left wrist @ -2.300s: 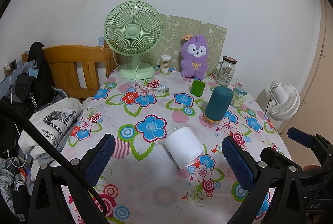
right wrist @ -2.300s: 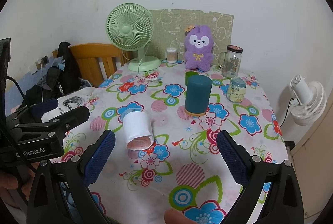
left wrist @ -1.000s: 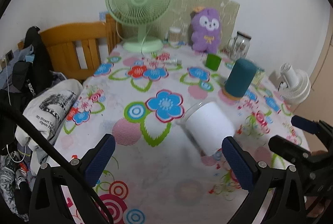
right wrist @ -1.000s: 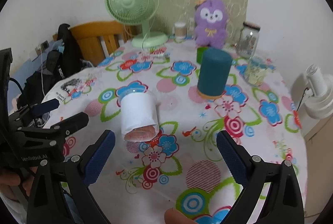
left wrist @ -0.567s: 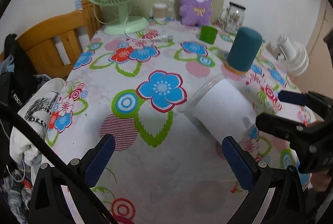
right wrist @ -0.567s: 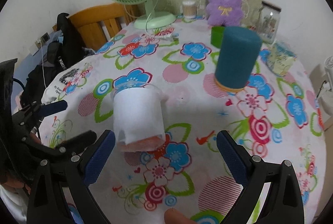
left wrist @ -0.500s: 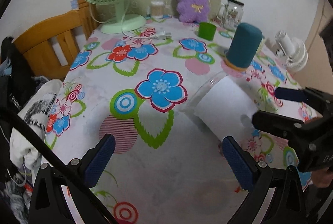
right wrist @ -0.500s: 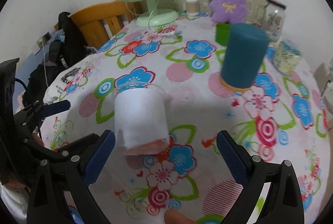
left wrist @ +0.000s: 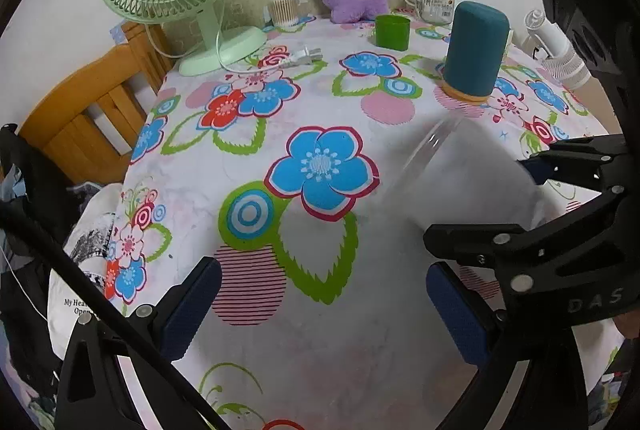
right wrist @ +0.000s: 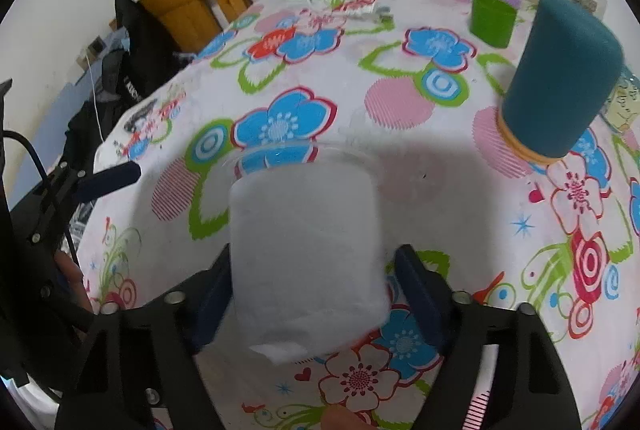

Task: Flip cup upside down
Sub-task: 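Move the left gripper to the sideways white cup and close around it, then lift the white cup with the left gripper and rotate it upright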

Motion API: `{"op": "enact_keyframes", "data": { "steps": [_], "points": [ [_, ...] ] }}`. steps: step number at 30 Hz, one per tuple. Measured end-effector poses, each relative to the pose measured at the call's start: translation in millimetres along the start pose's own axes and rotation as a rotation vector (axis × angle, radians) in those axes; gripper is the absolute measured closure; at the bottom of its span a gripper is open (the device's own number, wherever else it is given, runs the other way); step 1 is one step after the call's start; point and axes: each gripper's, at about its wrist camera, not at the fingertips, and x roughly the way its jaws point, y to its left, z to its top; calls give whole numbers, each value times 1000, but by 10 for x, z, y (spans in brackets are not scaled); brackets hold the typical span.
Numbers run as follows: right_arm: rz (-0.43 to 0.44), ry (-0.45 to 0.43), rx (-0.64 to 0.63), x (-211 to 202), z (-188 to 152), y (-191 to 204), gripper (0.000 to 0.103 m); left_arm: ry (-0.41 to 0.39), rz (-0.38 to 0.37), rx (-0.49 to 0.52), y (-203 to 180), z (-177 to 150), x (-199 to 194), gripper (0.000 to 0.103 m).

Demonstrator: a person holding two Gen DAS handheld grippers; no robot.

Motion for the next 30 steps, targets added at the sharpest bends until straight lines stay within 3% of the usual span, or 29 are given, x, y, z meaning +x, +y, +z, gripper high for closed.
{"op": "enact_keyframes", "data": {
  "steps": [1,4,13,21,30],
  "points": [
    [0,9,-1,21,-1,-6,35,3,2,2,-8,-6,12,0],
    [-3,3,-8,1,-7,3,37,6,-2,-1,-11,-16,12,0],
    [-13,-71,-23,-418,-133,71,38,-30,-40,-24,-70,-84,-232,0],
    [-27,-110,7,-774,-475,149,38,-30,-87,-30,-296,-411,-452,0],
    [-51,-103,24,-727,-874,277,38,-10,-96,-37,-477,-824,-622,0]
  ]
}}
